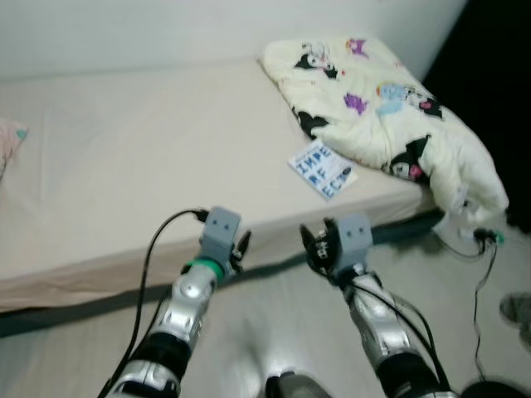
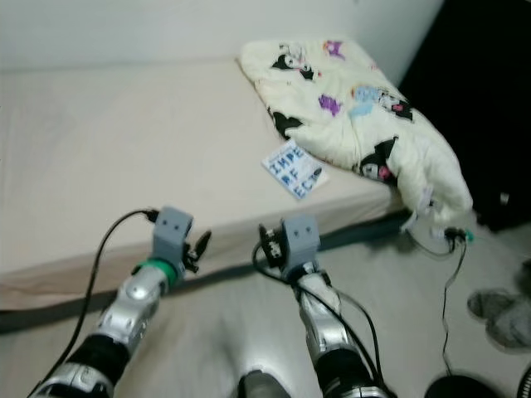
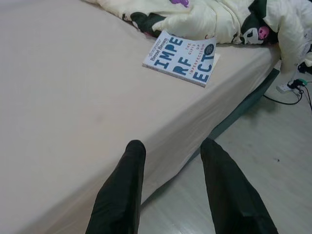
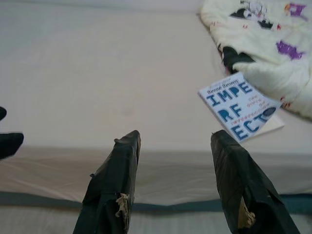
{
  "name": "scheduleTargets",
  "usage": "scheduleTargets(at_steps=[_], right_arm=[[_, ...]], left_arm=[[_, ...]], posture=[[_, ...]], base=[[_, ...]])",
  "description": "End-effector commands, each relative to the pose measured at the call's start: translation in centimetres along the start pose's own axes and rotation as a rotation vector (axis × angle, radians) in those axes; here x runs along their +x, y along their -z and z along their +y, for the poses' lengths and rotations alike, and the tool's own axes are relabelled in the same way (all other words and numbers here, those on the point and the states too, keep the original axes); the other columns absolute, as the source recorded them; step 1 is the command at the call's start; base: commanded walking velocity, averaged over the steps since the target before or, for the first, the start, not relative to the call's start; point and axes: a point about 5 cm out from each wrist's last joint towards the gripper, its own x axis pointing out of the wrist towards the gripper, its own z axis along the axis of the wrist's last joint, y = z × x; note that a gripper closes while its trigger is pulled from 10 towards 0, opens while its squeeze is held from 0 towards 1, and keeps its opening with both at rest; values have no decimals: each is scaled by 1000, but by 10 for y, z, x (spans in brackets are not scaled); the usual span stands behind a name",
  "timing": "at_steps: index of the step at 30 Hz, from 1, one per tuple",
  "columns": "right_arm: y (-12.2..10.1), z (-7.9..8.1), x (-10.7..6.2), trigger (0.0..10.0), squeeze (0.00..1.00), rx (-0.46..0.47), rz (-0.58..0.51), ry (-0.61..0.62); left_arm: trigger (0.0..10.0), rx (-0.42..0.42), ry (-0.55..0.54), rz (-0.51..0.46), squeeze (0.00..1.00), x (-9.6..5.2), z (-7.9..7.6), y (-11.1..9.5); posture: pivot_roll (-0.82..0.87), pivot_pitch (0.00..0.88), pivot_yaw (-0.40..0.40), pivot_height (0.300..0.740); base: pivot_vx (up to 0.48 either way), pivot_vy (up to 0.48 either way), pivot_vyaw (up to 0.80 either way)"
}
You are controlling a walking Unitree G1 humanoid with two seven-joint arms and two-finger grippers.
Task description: Clean up the room
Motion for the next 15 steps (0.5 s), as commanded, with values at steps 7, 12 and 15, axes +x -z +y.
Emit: scheduleTargets(at_steps=[7, 12, 15], right_arm=[[3, 2, -2, 10000, 0, 2, 12, -1], [4, 2, -2, 10000, 0, 2, 13, -1], [4, 2, -2, 10000, 0, 3, 12, -2]], left_arm=[[10000, 19, 11, 12, 0, -2, -2, 5], [10000, 21, 6, 13, 0, -2, -1, 6], [10000, 22, 3, 14, 0, -2, -1, 6]], posture=[[-43, 0, 14, 740], [-41, 0, 13, 740], [-41, 0, 13, 740]], base=[[0, -480, 0], [0, -477, 0], [0, -472, 0]])
